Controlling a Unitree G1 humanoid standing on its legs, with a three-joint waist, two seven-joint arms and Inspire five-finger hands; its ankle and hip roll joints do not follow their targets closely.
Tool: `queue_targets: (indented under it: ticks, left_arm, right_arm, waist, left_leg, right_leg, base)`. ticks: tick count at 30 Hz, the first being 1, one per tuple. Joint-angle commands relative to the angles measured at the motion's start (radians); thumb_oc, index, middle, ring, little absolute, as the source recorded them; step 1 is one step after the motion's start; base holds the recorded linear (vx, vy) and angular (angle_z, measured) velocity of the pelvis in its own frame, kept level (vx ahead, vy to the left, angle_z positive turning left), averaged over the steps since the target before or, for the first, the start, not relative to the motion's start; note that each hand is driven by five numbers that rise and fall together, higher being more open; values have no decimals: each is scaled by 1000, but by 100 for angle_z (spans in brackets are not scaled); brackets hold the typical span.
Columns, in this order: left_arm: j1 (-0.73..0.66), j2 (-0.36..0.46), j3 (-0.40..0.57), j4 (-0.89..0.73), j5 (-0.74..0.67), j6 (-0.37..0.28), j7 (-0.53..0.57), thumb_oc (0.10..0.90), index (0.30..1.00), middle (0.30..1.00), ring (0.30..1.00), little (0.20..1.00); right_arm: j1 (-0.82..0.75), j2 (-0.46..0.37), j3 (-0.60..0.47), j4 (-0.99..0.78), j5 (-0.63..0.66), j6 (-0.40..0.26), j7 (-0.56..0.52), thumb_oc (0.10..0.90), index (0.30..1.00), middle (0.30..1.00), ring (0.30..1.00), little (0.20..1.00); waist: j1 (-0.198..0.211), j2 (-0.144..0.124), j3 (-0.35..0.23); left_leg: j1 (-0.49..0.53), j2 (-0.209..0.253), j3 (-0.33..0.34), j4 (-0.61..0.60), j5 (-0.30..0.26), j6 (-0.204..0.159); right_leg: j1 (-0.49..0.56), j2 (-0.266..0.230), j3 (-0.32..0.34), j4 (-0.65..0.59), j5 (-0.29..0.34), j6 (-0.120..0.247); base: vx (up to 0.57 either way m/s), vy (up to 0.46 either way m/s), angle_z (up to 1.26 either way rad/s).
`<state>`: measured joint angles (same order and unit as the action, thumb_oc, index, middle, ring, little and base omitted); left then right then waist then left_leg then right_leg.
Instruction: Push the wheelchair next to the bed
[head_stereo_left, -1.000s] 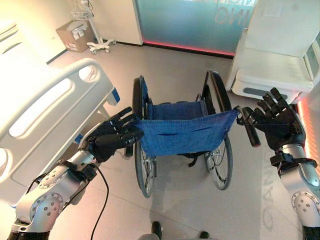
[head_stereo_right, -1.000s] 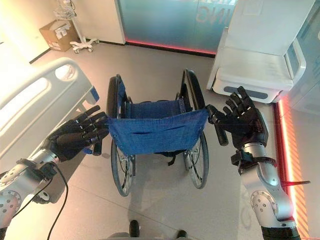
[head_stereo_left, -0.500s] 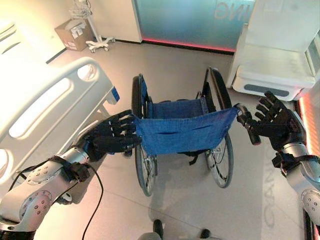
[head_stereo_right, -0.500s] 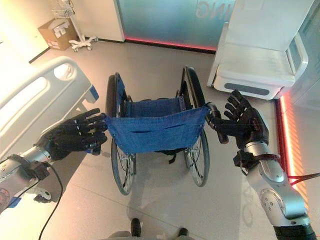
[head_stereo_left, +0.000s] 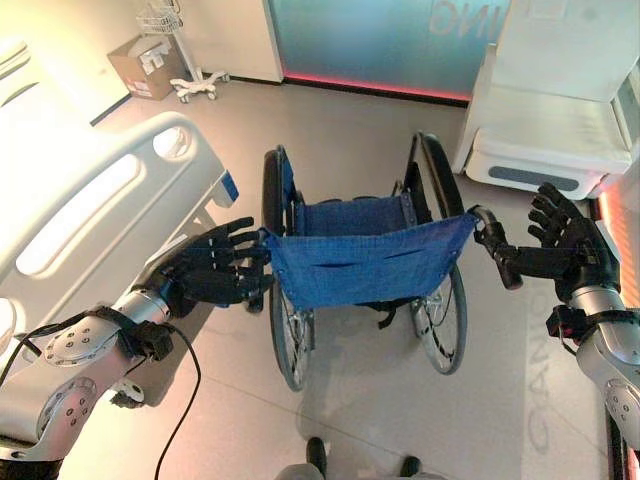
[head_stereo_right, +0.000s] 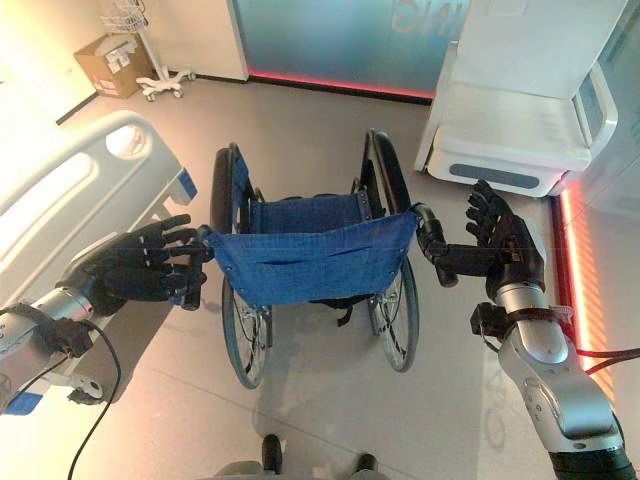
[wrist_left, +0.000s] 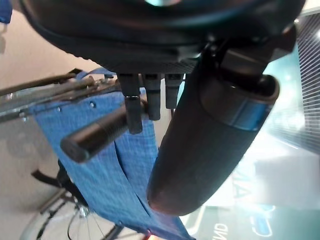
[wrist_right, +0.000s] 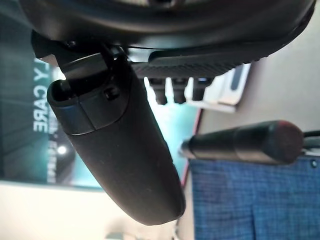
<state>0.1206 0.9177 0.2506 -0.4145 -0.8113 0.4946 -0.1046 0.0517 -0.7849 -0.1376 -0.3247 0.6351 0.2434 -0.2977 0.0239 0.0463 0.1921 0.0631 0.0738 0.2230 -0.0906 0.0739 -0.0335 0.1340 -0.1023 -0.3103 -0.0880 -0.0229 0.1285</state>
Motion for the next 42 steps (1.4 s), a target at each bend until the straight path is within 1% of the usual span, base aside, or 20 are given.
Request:
queue_targets:
  ticks: [1, 4, 5, 8, 11, 13, 14, 18, 21, 26, 29, 30, 33, 34, 38, 42]
  left_arm:
    - [-13, 87, 101, 39, 129, -89, 76, 800, 900, 900, 900, 900]
    - [-14, 80, 116, 49, 204, -144, 138, 800, 900, 900, 900, 900]
    - [-15, 74, 138, 55, 228, -175, 170, 800, 900, 900, 900, 900]
    - [-4, 65, 164, 55, 235, -188, 181, 800, 900, 900, 900, 900]
    - [12, 39, 168, 46, 235, -175, 171, 800, 900, 900, 900, 900]
    - [12, 24, 153, 42, 258, -174, 182, 800, 900, 900, 900, 900]
    - [10, 15, 141, 43, 239, -162, 181, 800, 900, 900, 900, 900]
    - [5, -23, 92, 42, 240, -126, 168, 800, 900, 900, 900, 900]
    - [1, -33, 71, 41, 237, -111, 176, 800, 900, 900, 900, 900]
    - [-4, -58, 17, 41, 167, -80, 133, 800, 900, 900, 900, 900]
    - [-4, -59, -10, 29, 63, -61, 138, 800, 900, 900, 900, 900]
    - [-4, -59, -11, 28, 58, -62, 141, 800, 900, 900, 900, 900]
    - [-22, -59, -41, 30, -13, -76, 169, 800, 900, 900, 900, 900]
    - [-34, -62, -52, 34, -32, -89, 182, 800, 900, 900, 900, 900]
    - [-70, -67, -74, 44, -69, -106, 206, 800, 900, 900, 900, 900]
    - [-142, -53, -104, 62, -115, -118, 252, 800, 900, 900, 900, 900]
  right_arm:
    - [-114, -86, -9, -110, -38, -62, -34, 800, 900, 900, 900, 900]
    - [-117, -73, -4, -102, -38, -58, -24, 800, 900, 900, 900, 900]
    - [-116, -61, -6, -97, -41, -54, -17, 800, 900, 900, 900, 900]
    - [-107, -44, -10, -94, -49, -54, -9, 800, 900, 900, 900, 900]
    - [-90, -24, -13, -104, -52, -54, -7, 800, 900, 900, 900, 900]
    - [-91, -17, -7, -107, -54, -51, -11, 800, 900, 900, 900, 900]
    - [-95, -14, -2, -106, -53, -50, -11, 800, 900, 900, 900, 900]
    - [-99, -1, 15, -100, -57, -52, -12, 800, 900, 900, 900, 900]
    - [-99, 2, 22, -94, -58, -58, -11, 800, 900, 900, 900, 900]
    - [-103, 4, 37, -84, -57, -66, -12, 800, 900, 900, 900, 900]
    - [-98, -6, 47, -83, -47, -76, -18, 800, 900, 900, 900, 900]
    - [-97, -7, 47, -83, -47, -76, -18, 800, 900, 900, 900, 900]
    - [-104, -13, 65, -78, -39, -78, -26, 800, 900, 900, 900, 900]
    - [-111, -10, 75, -70, -43, -81, -29, 800, 900, 900, 900, 900]
    - [-130, -9, 96, -53, -49, -80, -39, 800, 900, 900, 900, 900]
    - [-168, -22, 127, -18, -61, -69, -67, 800, 900, 900, 900, 900]
  waist:
    - [9, -34, -42]
    - [11, -36, -40]
    - [14, -37, -39]
    - [17, -38, -38]
    - [17, -40, -36]
    - [17, -41, -35]
    - [17, -42, -32]
    - [16, -41, -26]
    - [15, -42, -23]
    - [12, -41, -15]
    - [9, -40, -10]
    - [9, -40, -10]
    - [5, -38, -7]
    - [3, -36, -7]
    - [0, -34, -5]
    - [-5, -31, -2]
  left_leg:
    - [46, 9, 23, 3, -88, -38]
    - [43, 8, 21, 3, -88, -38]
    - [43, 8, 19, 3, -89, -39]
    - [43, 9, 17, 3, -89, -41]
    - [42, 9, 13, 3, -90, -41]
    - [41, 9, 12, 3, -91, -41]
    - [41, 8, 10, 3, -91, -41]
    - [45, 8, 10, 3, -91, -41]
    - [46, 7, 10, 3, -91, -40]
    - [48, 8, 12, 3, -91, -38]
    - [50, 8, 14, 3, -91, -38]
    - [51, 8, 14, 3, -91, -38]
    - [54, 8, 17, 3, -92, -37]
    - [54, 8, 17, 3, -91, -37]
    - [55, 8, 19, 3, -90, -38]
    - [56, 7, 20, 3, -90, -39]
  right_leg:
    - [-27, -3, 19, 1, 21, 8]
    - [-28, -3, 17, 1, 19, 7]
    - [-27, -2, 15, 1, 18, 6]
    - [-26, -2, 14, 1, 16, 6]
    - [-27, -3, 13, 1, 16, 6]
    - [-27, -2, 14, 1, 15, 6]
    - [-27, -1, 15, 1, 15, 6]
    - [-24, 0, 16, 1, 15, 7]
    - [-24, 1, 18, 1, 15, 7]
    - [-24, 3, 20, 1, 17, 7]
    - [-24, 4, 23, 1, 18, 9]
    - [-24, 4, 23, 1, 18, 9]
    - [-22, 5, 24, 1, 18, 10]
    - [-22, 5, 25, 1, 19, 9]
    - [-22, 4, 26, 1, 19, 10]
    - [-23, 3, 30, 1, 20, 9]
  base:
    - [0, 0, 0]
    - [0, 0, 0]
    - [0, 0, 0]
    - [0, 0, 0]
    - [0, 0, 0]
    - [3, -4, 2]
    - [5, -6, 4]
    - [3, -1, 1]
    - [0, 0, 0]
    - [0, 0, 0]
    - [0, 0, 0]
    - [0, 0, 0]
    - [0, 0, 0]
    - [0, 0, 0]
    - [0, 0, 0]
    - [0, 0, 0]
